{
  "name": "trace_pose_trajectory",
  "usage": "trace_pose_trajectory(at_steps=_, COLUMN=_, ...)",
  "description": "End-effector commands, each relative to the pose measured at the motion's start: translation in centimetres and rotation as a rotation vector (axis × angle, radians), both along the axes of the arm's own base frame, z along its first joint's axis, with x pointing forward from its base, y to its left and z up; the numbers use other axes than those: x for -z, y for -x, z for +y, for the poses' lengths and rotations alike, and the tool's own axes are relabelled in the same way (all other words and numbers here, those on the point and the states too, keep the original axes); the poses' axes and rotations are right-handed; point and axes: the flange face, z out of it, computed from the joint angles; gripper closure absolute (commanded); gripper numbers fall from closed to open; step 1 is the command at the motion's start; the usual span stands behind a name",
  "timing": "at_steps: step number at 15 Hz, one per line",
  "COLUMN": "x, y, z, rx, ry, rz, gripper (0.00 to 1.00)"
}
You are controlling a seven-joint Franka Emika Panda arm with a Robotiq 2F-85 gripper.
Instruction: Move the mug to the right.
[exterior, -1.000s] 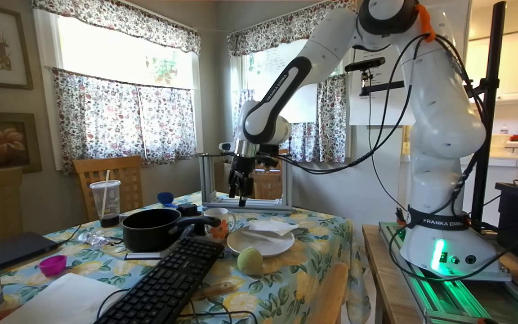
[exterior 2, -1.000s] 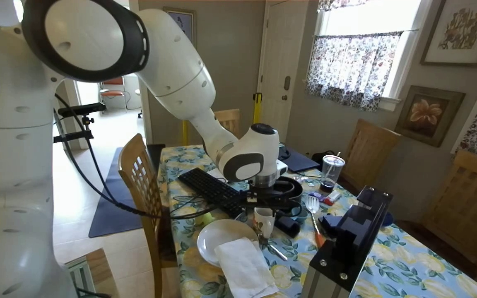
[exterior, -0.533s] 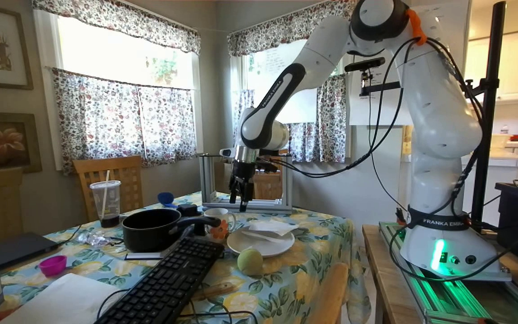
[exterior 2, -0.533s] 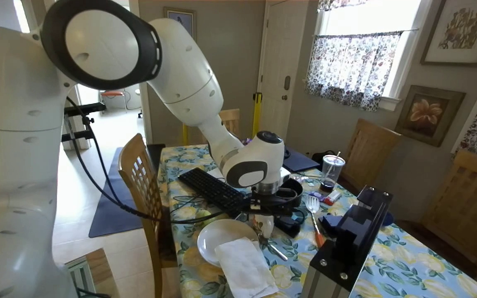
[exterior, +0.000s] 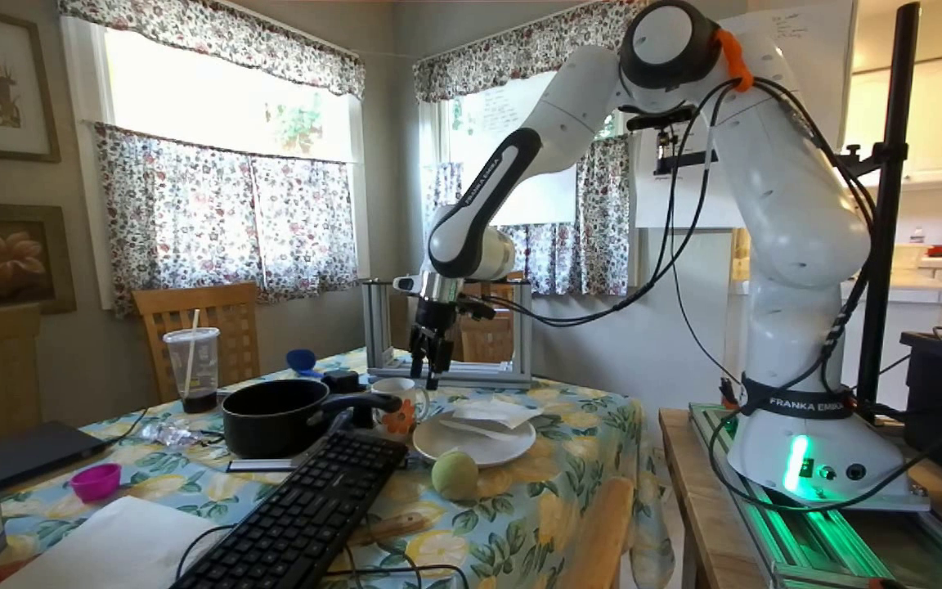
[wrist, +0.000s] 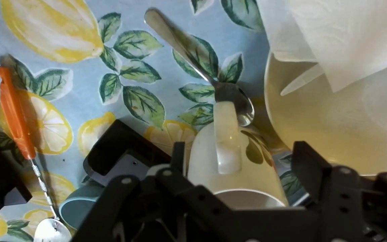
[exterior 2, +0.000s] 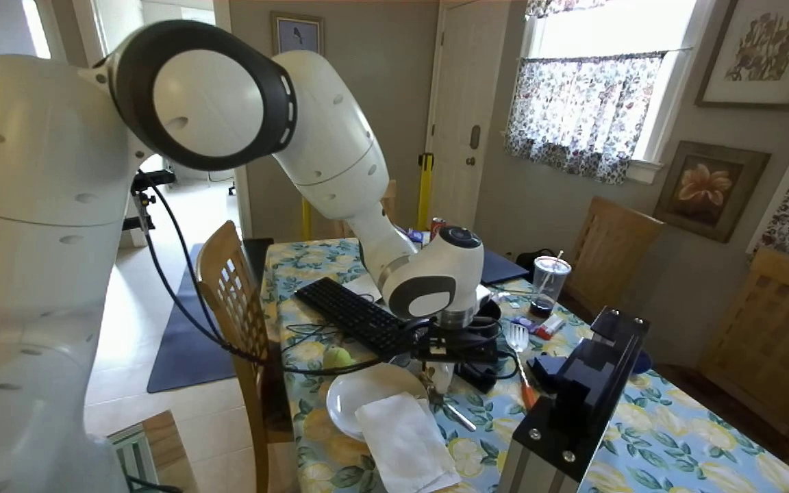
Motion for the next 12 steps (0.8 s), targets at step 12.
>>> trace_pose_trajectory(at_steps=12, x=2.3, y=-3.1, z=0.2, rx=-0.085, ry=-0.013, rz=0.014, gripper=0.76)
